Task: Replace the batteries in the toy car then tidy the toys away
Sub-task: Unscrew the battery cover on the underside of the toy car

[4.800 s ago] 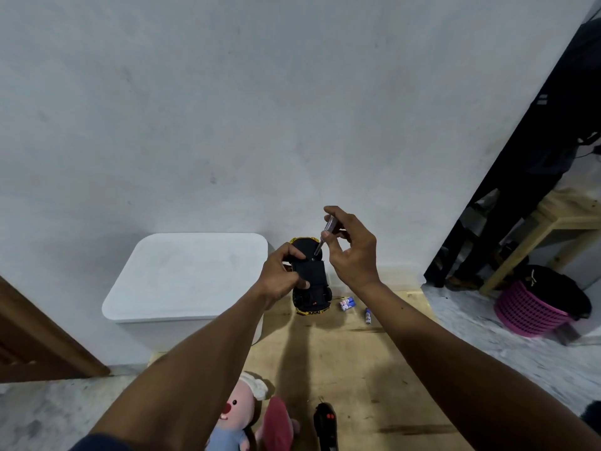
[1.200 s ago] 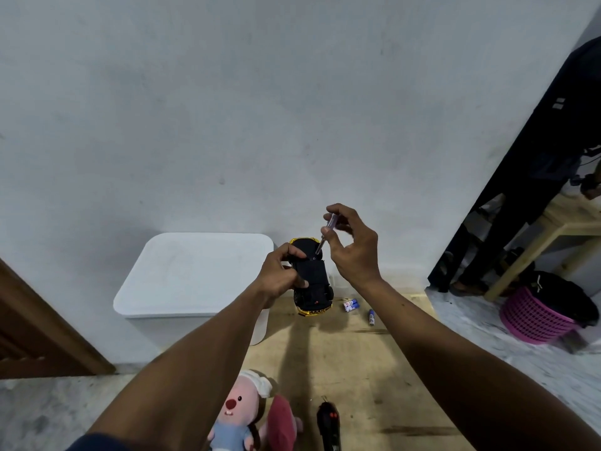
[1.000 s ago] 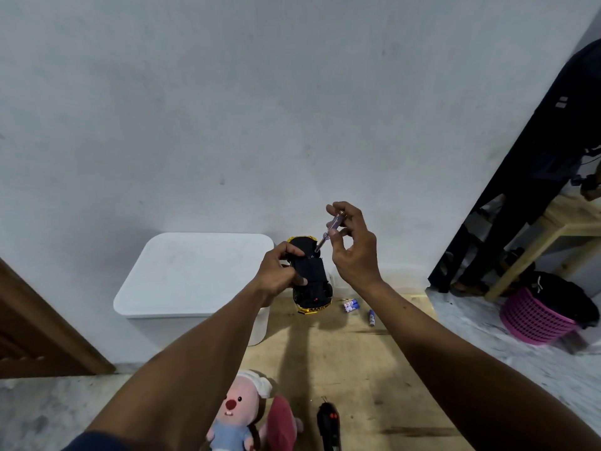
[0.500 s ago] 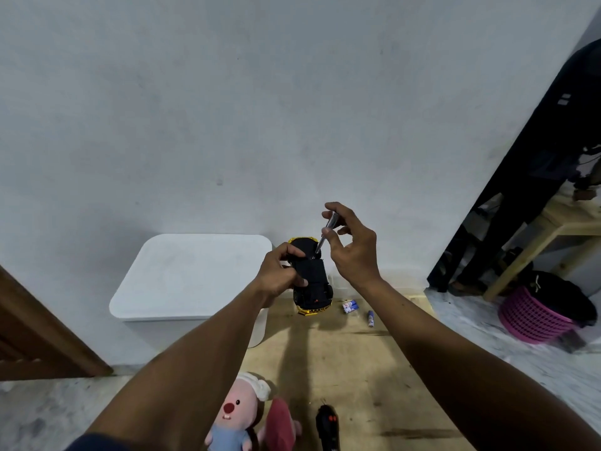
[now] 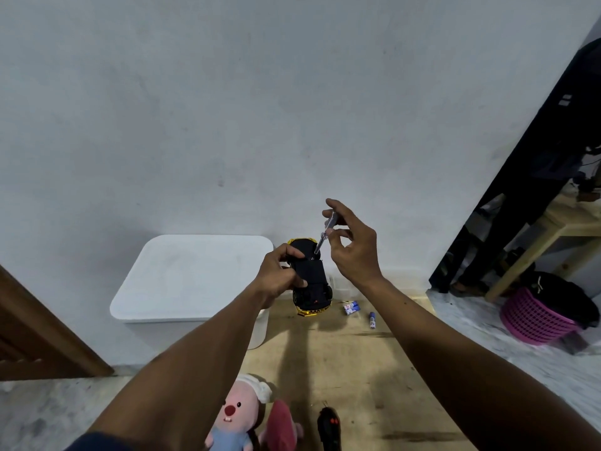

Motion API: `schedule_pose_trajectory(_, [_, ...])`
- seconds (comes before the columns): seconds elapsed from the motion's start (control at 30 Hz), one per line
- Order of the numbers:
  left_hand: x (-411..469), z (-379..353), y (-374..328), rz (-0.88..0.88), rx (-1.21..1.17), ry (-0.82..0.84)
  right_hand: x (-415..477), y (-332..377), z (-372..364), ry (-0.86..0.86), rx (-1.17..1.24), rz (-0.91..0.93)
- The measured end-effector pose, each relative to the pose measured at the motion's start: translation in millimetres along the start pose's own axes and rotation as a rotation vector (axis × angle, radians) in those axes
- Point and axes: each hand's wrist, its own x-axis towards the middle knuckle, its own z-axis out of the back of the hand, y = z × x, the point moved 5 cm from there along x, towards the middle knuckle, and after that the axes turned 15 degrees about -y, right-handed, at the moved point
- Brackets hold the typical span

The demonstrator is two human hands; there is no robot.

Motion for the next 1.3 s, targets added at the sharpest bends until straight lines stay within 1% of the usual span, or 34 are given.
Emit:
schedule_pose_trajectory(0.1, [0.5, 0.8, -0.4, -0.002, -0.004, 0.002, 0.2, 0.4, 0.1, -0.002, -0.029, 0.03])
schedule_pose_trajectory(0.33, [3.0, -1.7, -1.4, 0.005, -0.013, 0.009, -0.3, -0.5, -5.2, 0.032, -0.003, -0.015])
schedule_pose_trajectory(0.47, [4.6, -1.0, -1.6, 0.011, -0.007, 0.009, 0.0, 0.1, -4.5, 0.015, -0.012, 0.06])
schedule_pose_trajectory(0.57, [5.7, -0.7, -0.2, 0.012, 0.003, 0.001, 2.9, -4.3, -4.6, -0.006, -0.011, 0.012])
schedule_pose_trajectory(0.67, [6.5, -2.6, -0.2, 0.016, 0.007, 0.001, 3.6, -6.1, -5.8, 0.025, -0.008, -0.014])
schedule_pose_trajectory(0.83, [7.2, -3.9, 0.1, 0.01, 0.006, 0.011, 6.3, -4.8, -5.1, 0.01, -0.01, 0.027])
schedule_pose_trajectory(1.0, [7.2, -5.7, -0.5, 0.012, 0.011, 0.008, 6.6, -7.0, -6.1, 0.03, 0.015, -0.023])
schedule_pose_trajectory(1.13, [5.3, -6.4, -3.0, 0.01, 0.004, 0.017, 5.7, -5.4, -3.4, 0.007, 0.007, 0.016])
schedule_pose_trajectory(1.3, [3.3, -6.9, -2.3, 0.011, 0.001, 0.018, 5.6, -8.6, -4.0, 0.034, 0.025, -0.071])
